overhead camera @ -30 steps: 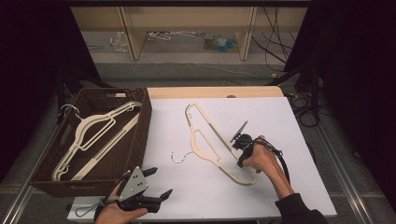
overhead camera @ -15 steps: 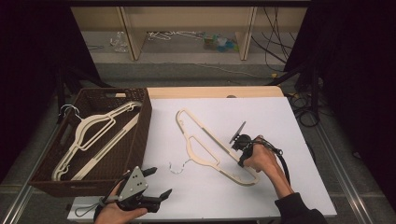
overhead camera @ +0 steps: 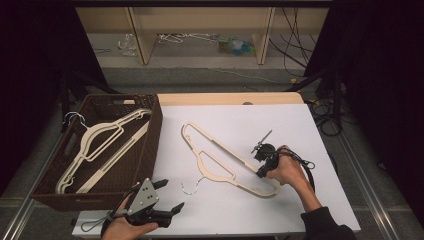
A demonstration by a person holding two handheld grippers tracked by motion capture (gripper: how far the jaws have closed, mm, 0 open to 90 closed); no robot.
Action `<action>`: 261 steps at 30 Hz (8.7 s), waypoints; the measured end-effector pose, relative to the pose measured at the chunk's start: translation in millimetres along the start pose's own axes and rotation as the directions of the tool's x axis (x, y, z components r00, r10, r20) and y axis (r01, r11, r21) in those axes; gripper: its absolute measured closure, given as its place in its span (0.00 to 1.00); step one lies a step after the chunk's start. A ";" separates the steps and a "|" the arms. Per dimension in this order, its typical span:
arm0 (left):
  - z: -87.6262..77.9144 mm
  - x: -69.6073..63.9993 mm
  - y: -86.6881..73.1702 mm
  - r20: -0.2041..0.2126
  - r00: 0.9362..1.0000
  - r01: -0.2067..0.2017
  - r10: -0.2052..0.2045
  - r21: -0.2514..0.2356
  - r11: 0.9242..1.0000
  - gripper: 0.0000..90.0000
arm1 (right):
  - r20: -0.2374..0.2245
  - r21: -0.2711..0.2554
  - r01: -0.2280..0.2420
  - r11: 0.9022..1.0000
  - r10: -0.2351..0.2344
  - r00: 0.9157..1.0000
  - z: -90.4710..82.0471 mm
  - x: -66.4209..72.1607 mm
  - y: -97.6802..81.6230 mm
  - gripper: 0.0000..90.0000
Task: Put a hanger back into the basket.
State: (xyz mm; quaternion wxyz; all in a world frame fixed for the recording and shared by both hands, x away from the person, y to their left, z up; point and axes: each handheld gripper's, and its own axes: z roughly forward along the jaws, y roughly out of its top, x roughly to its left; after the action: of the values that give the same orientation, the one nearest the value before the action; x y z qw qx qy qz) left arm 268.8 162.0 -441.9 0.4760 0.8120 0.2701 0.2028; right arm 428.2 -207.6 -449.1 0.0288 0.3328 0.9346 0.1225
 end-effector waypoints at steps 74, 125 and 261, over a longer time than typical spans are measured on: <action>122.5 0.2 18.4 0.081 0.683 -0.730 0.726 0.031 0.683 0.48 | -0.102 -0.118 0.100 0.988 -0.112 0.988 -60.9 -14.0 -24.8 0.89; 58.0 12.9 110.2 0.068 0.742 -0.670 0.666 0.110 0.735 0.95 | 0.055 -0.727 -0.132 0.673 0.249 0.967 -135.5 -33.1 -48.9 0.29; -114.2 282.4 30.9 -0.169 0.968 0.208 -0.188 0.111 0.972 0.95 | 0.083 -0.704 -0.036 0.709 0.132 0.988 -64.9 35.6 -102.1 0.25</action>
State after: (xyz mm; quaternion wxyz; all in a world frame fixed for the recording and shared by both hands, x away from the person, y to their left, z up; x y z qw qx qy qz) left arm 427.4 403.7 -341.2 0.4184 0.7911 0.3991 0.1996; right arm 328.9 -275.3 -410.7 0.2065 0.3464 0.7984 0.4470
